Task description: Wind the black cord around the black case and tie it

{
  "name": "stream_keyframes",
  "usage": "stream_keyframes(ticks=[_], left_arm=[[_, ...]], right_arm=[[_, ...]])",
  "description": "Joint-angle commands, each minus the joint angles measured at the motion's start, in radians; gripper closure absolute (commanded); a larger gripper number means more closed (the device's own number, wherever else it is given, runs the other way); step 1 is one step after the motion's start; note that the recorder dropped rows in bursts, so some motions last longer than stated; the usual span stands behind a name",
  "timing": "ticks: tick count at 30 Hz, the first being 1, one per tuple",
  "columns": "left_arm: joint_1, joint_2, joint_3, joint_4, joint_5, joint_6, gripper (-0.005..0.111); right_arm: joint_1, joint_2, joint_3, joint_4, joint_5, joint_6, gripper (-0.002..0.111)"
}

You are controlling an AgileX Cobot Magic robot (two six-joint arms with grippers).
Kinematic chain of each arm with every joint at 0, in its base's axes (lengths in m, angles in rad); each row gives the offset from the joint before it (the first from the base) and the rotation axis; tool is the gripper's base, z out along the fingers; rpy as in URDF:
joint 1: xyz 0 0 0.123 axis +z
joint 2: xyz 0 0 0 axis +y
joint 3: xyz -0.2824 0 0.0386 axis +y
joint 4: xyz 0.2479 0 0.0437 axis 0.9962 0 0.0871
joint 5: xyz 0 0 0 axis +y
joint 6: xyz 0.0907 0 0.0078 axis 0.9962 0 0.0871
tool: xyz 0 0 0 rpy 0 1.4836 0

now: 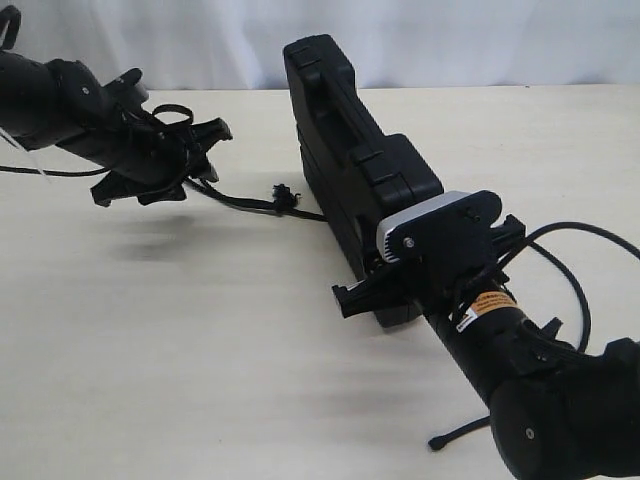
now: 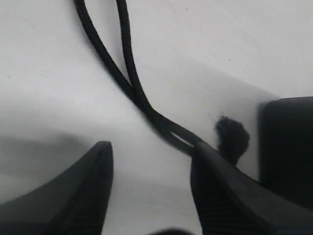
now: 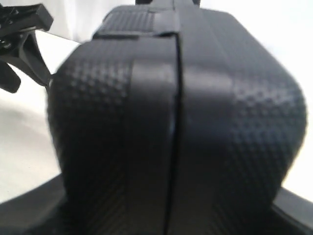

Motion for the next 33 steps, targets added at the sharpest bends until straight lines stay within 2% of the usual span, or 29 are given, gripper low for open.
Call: stream_keyframes(ticks=[1, 4, 7, 13, 22, 26, 33], left_arm=[[-0.08, 0.014, -0.003, -0.085, -0.07, -0.006, 0.06], [-0.135, 0.032, -0.005, -0.094, -0.157, -0.009, 0.06], [-0.161, 0.062, -0.032, -0.132, -0.171, -0.009, 0.06], [-0.163, 0.115, -0.09, -0.124, -0.07, -0.009, 0.06], [-0.163, 0.115, -0.141, -0.067, -0.005, -0.001, 0.06], [-0.163, 0.133, -0.141, -0.069, -0.005, -0.014, 0.06], [-0.163, 0.194, -0.141, -0.236, -0.012, -0.089, 0.06]], right_arm=[[-0.002, -0.012, 0.003, 0.022, -0.025, -0.016, 0.104], [-0.002, -0.012, 0.003, 0.023, -0.022, -0.016, 0.104], [-0.002, -0.012, 0.003, 0.023, -0.022, -0.016, 0.104], [-0.002, -0.026, 0.021, 0.037, -0.123, -0.016, 0.104], [-0.002, -0.153, 0.021, 0.064, -0.113, -0.12, 0.104], [-0.002, -0.182, 0.021, 0.142, -0.082, -0.17, 0.104], [-0.002, -0.15, 0.021, 0.179, -0.061, -0.194, 0.104]])
